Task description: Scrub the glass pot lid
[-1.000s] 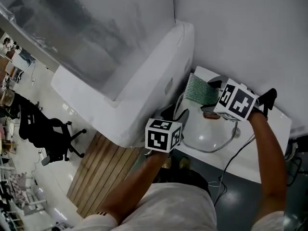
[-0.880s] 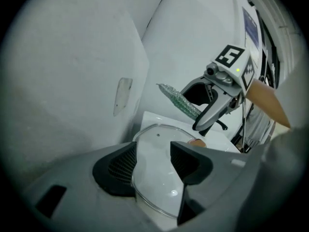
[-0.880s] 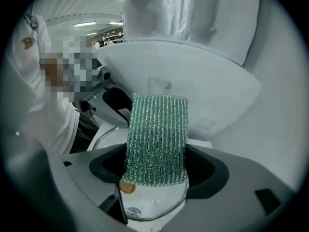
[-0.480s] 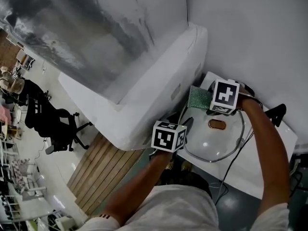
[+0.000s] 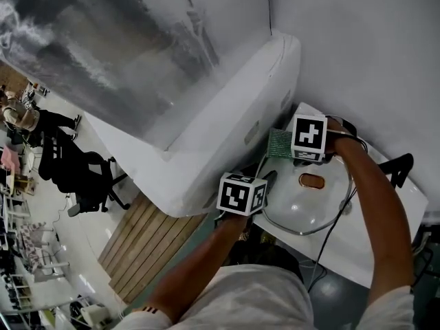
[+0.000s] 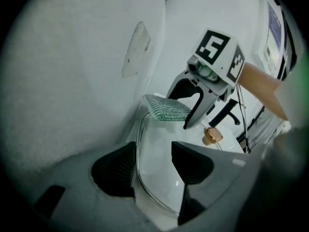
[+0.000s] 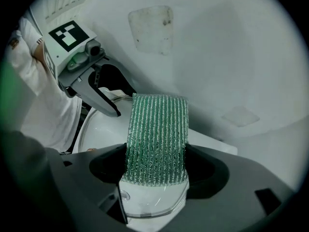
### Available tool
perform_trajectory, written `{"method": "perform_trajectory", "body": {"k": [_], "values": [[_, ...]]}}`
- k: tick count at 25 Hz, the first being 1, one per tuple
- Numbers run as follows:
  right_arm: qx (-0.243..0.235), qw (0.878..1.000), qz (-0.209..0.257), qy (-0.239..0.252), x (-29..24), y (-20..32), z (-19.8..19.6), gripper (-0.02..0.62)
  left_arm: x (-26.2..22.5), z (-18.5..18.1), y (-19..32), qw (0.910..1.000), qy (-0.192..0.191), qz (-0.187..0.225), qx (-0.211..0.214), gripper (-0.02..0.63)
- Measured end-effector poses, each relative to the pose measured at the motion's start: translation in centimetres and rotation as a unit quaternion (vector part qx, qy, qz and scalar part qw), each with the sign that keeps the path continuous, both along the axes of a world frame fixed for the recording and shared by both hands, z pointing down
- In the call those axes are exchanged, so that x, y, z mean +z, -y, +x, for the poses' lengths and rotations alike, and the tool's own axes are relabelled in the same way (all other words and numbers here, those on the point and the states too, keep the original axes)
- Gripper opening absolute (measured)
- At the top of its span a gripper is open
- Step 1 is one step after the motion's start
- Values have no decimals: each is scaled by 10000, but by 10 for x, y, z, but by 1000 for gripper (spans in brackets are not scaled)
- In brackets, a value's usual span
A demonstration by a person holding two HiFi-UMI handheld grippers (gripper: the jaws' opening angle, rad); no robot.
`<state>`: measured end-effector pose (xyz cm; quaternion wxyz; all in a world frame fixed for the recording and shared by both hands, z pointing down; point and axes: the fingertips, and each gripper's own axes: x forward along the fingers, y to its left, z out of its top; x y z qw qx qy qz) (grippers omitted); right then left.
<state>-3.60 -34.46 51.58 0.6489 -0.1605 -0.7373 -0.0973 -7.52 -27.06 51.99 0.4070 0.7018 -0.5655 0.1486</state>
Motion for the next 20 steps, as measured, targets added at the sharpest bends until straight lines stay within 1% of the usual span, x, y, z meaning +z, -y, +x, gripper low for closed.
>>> {"method": "perform_trajectory", "body": {"k": [5, 8, 11, 13, 16, 18, 20], "values": [[307, 9990, -318, -23, 3, 3, 6, 348, 1, -1, 0, 10000, -44, 22, -28, 229], [565, 9977, -377, 50, 3, 11, 15, 348, 2, -2, 0, 10000, -29, 50, -51, 229], [1026, 9936, -438, 175, 1, 21, 27, 348, 3, -3, 1, 10000, 3, 76, -57, 229], [1555, 9860, -532, 288, -1, 30, 38, 348, 3, -3, 1, 9999, 26, 92, -53, 229], [2432, 9675, -620, 318, -2, 43, 60, 348, 2, -3, 0, 9999, 42, 113, -30, 229], [2857, 9558, -637, 257, -1, 47, 75, 348, 1, -2, 0, 9999, 36, 126, -21, 229], [3152, 9465, -654, 214, 2, 47, 88, 348, 1, -2, -1, 9999, 14, 136, -34, 229]]}}
